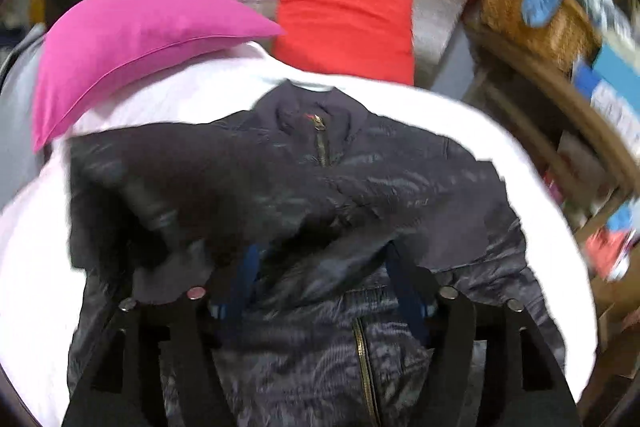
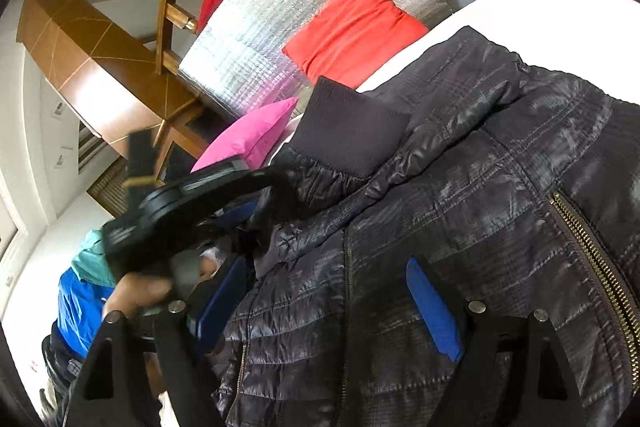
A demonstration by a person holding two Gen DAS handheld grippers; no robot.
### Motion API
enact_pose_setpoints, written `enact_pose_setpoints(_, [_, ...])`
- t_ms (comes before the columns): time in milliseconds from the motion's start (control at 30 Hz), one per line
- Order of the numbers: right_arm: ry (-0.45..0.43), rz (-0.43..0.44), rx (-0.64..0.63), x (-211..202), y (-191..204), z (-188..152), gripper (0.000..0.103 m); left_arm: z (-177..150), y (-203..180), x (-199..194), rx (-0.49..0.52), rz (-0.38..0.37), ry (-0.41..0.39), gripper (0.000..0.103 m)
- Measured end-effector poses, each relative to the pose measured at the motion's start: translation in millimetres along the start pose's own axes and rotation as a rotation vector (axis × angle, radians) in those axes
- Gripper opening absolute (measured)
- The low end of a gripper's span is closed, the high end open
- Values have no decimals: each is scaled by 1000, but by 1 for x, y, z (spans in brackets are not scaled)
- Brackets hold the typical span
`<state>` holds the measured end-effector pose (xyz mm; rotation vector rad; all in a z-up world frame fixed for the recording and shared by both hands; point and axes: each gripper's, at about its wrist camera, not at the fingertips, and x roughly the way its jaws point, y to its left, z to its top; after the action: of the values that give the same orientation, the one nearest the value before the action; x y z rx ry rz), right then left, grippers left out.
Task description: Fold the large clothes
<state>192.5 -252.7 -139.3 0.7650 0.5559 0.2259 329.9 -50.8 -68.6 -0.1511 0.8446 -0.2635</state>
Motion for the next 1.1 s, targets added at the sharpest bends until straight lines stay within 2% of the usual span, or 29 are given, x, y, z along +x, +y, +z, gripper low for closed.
enact_pose_setpoints(67, [6, 1, 17, 2, -3, 0, 85, -13, 16, -18, -94, -20, -55, 70])
enact_pose_setpoints(133, [15, 2, 45, 3, -8, 0, 85, -35, 39, -39, -190, -5, -122, 73])
enact_pose_setpoints(233, [38, 17, 94, 6, -20, -1, 85, -71, 74, -56, -377, 55, -218, 74])
enact_pose_setpoints(333, [99, 56, 158, 16, -26, 1, 85, -105, 102, -58, -522, 100, -245, 74])
enact_pose_setpoints(400, [137, 92, 208, 23, -27, 3, 85, -122, 113, -59, -564, 130, -261, 74])
enact_pose_setpoints(467, [162, 93, 252, 31, -28, 9, 85, -131, 121, -57, -590, 170, -268, 74])
enact_pose_setpoints(567, [192, 98, 346, 53, -33, 18, 85, -135, 129, -57, -634, 139, -271, 74])
enact_pose_setpoints(667, [194, 38, 432, 77, -43, 26, 84, -135, 131, -57, -638, 120, -269, 74])
enact_pose_setpoints(700, [185, 28, 459, 84, -46, 29, 81, -135, 132, -57, -641, 115, -267, 74])
enact_pose_setpoints(767, [177, 27, 480, 94, -48, 34, 58, -133, 134, -55, -649, 104, -258, 74])
enact_pose_setpoints(800, [196, -10, 471, 101, -49, 36, 24, -133, 137, -54, -659, 102, -260, 74])
enact_pose_setpoints(833, [212, -51, 465, 104, -49, 38, 15, -133, 138, -54, -666, 103, -263, 74])
enact_pose_setpoints(900, [218, -108, 365, 103, -35, 47, 13, -135, 140, -55, -683, 102, -261, 74])
enact_pose_setpoints(1000, [153, -189, -3, 90, 31, 80, 12, -137, 145, -53, -715, 97, -251, 74])
enact_pose_setpoints(1100, [-30, -291, -406, 67, 103, 111, 12, -137, 145, -52, -713, 101, -253, 74])
